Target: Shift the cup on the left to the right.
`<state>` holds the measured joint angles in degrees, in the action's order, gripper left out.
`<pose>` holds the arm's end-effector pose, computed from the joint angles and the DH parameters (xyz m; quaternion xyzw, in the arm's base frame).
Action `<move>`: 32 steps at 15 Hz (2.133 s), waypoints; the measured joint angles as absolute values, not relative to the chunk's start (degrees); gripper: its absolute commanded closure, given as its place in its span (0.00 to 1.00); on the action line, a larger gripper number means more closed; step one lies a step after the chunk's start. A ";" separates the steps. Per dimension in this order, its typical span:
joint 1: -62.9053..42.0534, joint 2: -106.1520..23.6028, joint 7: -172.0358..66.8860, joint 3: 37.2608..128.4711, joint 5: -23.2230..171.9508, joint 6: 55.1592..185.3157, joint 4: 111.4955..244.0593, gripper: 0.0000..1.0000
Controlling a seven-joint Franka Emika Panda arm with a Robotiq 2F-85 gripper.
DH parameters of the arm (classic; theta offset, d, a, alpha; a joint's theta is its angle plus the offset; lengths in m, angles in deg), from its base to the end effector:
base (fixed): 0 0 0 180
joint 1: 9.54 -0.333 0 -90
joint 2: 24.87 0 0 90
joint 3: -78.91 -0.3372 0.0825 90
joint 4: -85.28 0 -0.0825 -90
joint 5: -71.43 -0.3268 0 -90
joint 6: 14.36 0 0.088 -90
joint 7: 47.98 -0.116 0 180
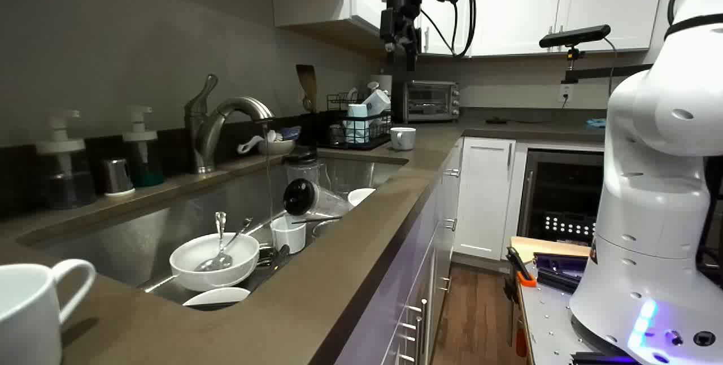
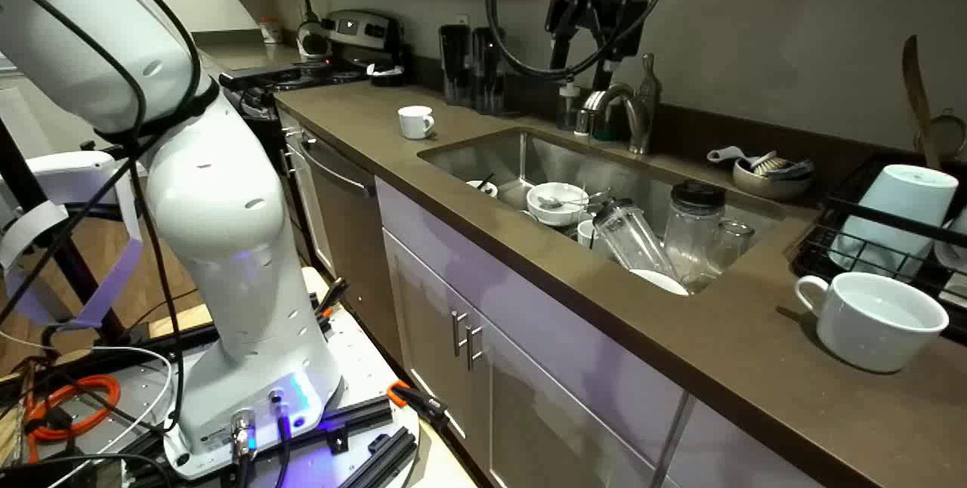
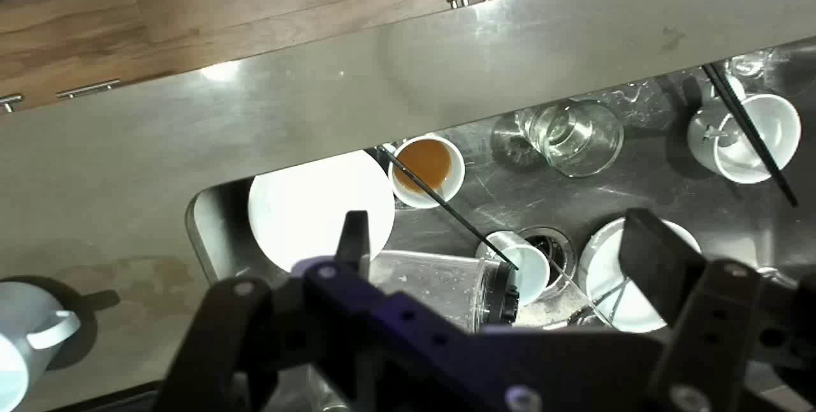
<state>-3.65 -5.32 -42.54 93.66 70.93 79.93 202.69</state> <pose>0.3534 -0.1497 0.5893 -0.9905 0.1239 0.0252 0.0538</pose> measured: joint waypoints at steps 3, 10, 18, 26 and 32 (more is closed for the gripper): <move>-3.65 -5.31 -42.55 93.67 70.93 79.93 202.69 0.00; -3.65 -5.32 -42.55 93.68 70.93 79.93 202.69 0.00; -3.65 -5.31 -42.55 93.68 70.94 79.93 202.69 0.00; -3.65 -5.31 -42.55 93.68 70.94 79.93 202.69 0.00; -3.75 -5.28 -42.52 91.50 71.44 80.70 203.34 0.00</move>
